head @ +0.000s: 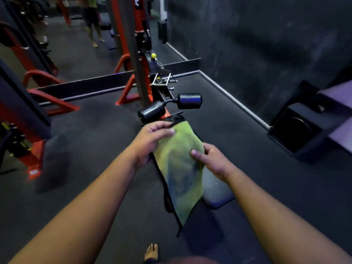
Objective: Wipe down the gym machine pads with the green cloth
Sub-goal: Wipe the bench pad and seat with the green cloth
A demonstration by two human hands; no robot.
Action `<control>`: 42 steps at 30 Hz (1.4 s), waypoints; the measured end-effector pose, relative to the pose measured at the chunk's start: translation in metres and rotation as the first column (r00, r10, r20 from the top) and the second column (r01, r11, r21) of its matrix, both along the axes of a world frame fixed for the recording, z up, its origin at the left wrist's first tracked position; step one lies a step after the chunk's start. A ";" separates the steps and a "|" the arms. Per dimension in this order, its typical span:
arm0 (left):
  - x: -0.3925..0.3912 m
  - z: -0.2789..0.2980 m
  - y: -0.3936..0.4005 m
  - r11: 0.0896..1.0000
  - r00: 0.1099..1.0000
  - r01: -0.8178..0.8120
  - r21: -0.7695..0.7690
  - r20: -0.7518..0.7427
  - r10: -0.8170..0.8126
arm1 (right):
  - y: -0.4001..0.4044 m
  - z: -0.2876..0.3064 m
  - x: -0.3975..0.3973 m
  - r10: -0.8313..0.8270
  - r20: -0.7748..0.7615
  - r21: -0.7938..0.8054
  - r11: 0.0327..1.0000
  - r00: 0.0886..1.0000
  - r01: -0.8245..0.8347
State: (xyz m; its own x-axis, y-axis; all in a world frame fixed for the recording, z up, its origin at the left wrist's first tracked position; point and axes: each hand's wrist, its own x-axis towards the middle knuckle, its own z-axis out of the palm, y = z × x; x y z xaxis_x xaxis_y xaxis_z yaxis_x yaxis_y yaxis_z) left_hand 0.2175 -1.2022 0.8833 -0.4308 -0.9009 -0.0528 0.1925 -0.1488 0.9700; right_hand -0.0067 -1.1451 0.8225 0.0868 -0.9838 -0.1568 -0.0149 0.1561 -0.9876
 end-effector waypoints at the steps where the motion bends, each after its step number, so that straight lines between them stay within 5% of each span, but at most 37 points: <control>1: 0.006 -0.003 -0.013 0.996 0.987 -0.003 0.090 -0.161 0.018 | -0.005 0.004 0.007 -0.076 0.053 -0.008 0.997 0.996 0.076; 3: 0.015 -0.026 -0.036 0.959 0.950 0.122 0.256 -0.308 -0.038 | -0.024 0.014 0.019 -0.261 0.191 0.012 0.965 0.946 0.263; 6: 0.011 -0.073 -0.042 0.885 0.949 0.314 0.343 -0.142 -0.282 | -0.057 0.023 0.019 -0.431 0.251 0.102 0.902 0.867 0.419; 10: -0.017 -0.095 -0.065 0.928 0.975 0.216 0.303 -0.014 -0.223 | -0.057 -0.008 -0.007 -0.470 0.166 0.275 0.866 0.867 0.417; 12: -0.029 -0.103 -0.076 0.901 0.978 0.204 0.382 -0.044 -0.203 | -0.037 -0.037 -0.010 -0.350 0.041 0.356 0.880 0.936 0.313; 14: -0.037 -0.121 -0.081 0.858 0.959 0.257 0.446 -0.004 -0.285 | -0.021 -0.067 -0.014 -0.397 -0.031 0.368 0.849 0.917 0.380; 17: -0.048 -0.164 -0.085 0.870 0.850 0.237 0.431 0.342 -0.401 | -0.009 -0.102 -0.028 -0.625 -0.081 0.316 0.723 0.776 0.615; 19: -0.059 -0.185 -0.082 0.909 0.827 0.106 0.403 0.472 -0.306 | -0.004 -0.121 -0.041 -0.677 -0.105 0.318 0.671 0.728 0.670; 23: -0.107 -0.236 -0.085 0.918 0.865 0.191 0.347 0.383 -0.325 | -0.005 -0.155 -0.094 -0.597 -0.122 0.415 0.695 0.793 0.587; 25: -0.134 -0.264 -0.093 0.898 0.753 0.339 0.280 0.492 -0.437 | -0.017 -0.181 -0.129 -0.573 -0.227 0.429 0.667 0.788 0.609; 28: -0.175 -0.314 -0.110 0.812 0.319 0.571 0.117 0.881 -0.351 | -0.050 -0.229 -0.176 -0.482 -0.415 0.444 0.633 0.772 0.634; 30: -0.200 -0.350 -0.121 0.787 0.240 0.603 0.132 0.910 -0.337 | -0.073 -0.267 -0.206 -0.370 -0.528 0.484 0.609 0.764 0.629; 33: -0.235 -0.389 -0.137 0.777 0.530 0.437 0.452 0.569 -0.629 | -0.106 -0.311 -0.249 -0.243 -0.588 0.573 0.547 0.771 0.610; 35: -0.255 -0.415 -0.155 0.708 0.660 0.344 0.616 0.378 -0.649 | -0.132 -0.339 -0.273 -0.264 -0.617 0.549 0.532 0.742 0.645; 38: -0.270 -0.476 -0.192 0.812 0.688 0.221 0.541 0.504 -0.523 | -0.179 -0.379 -0.281 -0.326 -0.721 0.326 0.619 0.611 0.714; 40: -0.265 -0.513 -0.216 0.930 0.504 0.198 0.308 0.782 -0.367 | -0.200 -0.407 -0.264 -0.230 -0.813 0.190 0.763 0.535 0.618; 42: -0.251 -0.548 -0.237 0.936 0.245 0.339 0.098 0.951 -0.188 | -0.211 -0.444 -0.236 -0.001 -0.877 0.235 0.872 0.481 0.430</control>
State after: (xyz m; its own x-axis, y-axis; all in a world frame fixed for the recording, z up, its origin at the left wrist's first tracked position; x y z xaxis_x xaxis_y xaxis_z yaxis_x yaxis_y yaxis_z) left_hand -0.0333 -1.4388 0.3353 -0.3633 -0.7776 -0.5133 -0.8843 0.1143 0.4528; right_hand -0.2422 -1.3565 0.3781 -0.5012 -0.7807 -0.3731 -0.6943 0.6202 -0.3650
